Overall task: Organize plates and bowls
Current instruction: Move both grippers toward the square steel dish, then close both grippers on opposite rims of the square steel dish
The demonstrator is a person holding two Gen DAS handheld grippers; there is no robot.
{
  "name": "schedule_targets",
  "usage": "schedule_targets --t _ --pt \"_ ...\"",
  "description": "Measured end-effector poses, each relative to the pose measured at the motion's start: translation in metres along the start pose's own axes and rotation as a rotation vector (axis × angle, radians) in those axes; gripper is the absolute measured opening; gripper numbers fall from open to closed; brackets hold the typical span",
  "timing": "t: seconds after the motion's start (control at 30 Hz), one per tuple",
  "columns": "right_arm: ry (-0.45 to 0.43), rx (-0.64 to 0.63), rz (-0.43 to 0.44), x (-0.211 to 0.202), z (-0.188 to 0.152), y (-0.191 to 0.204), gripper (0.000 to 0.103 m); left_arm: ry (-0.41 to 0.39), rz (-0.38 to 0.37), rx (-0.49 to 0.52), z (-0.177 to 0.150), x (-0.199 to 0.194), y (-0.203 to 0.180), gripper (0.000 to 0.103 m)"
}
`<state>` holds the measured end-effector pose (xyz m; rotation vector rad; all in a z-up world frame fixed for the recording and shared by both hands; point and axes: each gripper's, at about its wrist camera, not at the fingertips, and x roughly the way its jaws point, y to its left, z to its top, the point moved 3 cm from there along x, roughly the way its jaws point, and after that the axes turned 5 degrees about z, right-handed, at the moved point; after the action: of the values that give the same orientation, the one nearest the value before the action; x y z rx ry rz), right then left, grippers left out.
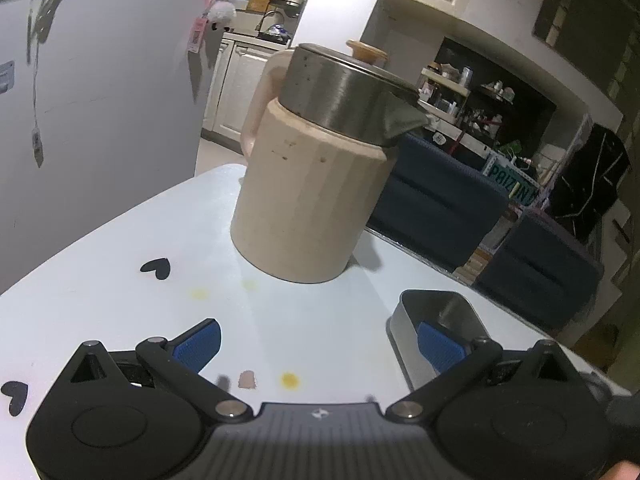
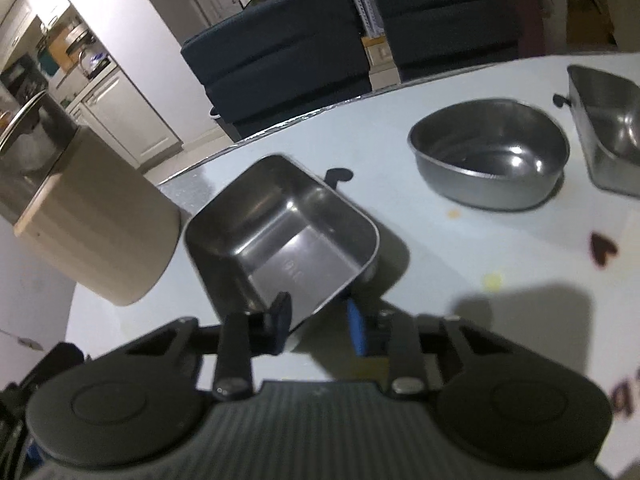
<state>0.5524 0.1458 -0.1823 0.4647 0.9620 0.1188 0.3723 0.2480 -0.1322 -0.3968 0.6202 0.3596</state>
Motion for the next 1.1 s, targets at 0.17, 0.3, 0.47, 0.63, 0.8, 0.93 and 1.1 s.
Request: schedule_targets --t 0.17,0.3,0.47,0.63,0.8,0.93,1.1 --pt "-0.017 -0.040 -0.029 -0.004 0.011 -0.016 0.019 0.012 -0.040 0.045 -0.003 0.000 -0.010 0.102" --pt "0.005 -0.141 -0.028 -0.010 0.014 -0.021 0.011 0.034 -0.088 0.084 -0.007 0.001 -0.021 0.091" --pt "0.031 -0.217 -0.013 -0.016 0.015 -0.031 0.003 0.133 -0.126 0.140 -0.018 0.011 -0.036 0.067" --pt "0.045 -0.276 -0.005 -0.027 0.006 -0.034 0.003 0.217 -0.137 0.175 -0.031 0.020 -0.043 0.049" --pt "0.072 -0.290 0.028 -0.041 -0.006 -0.041 0.002 0.286 -0.155 0.166 -0.037 0.025 -0.041 0.013" --pt "0.077 -0.256 0.049 -0.053 -0.013 -0.048 0.002 0.336 -0.166 0.206 -0.042 0.020 -0.048 0.004" --pt "0.067 -0.230 0.055 -0.071 -0.024 -0.053 0.002 0.322 -0.176 0.236 -0.038 -0.003 -0.051 0.003"
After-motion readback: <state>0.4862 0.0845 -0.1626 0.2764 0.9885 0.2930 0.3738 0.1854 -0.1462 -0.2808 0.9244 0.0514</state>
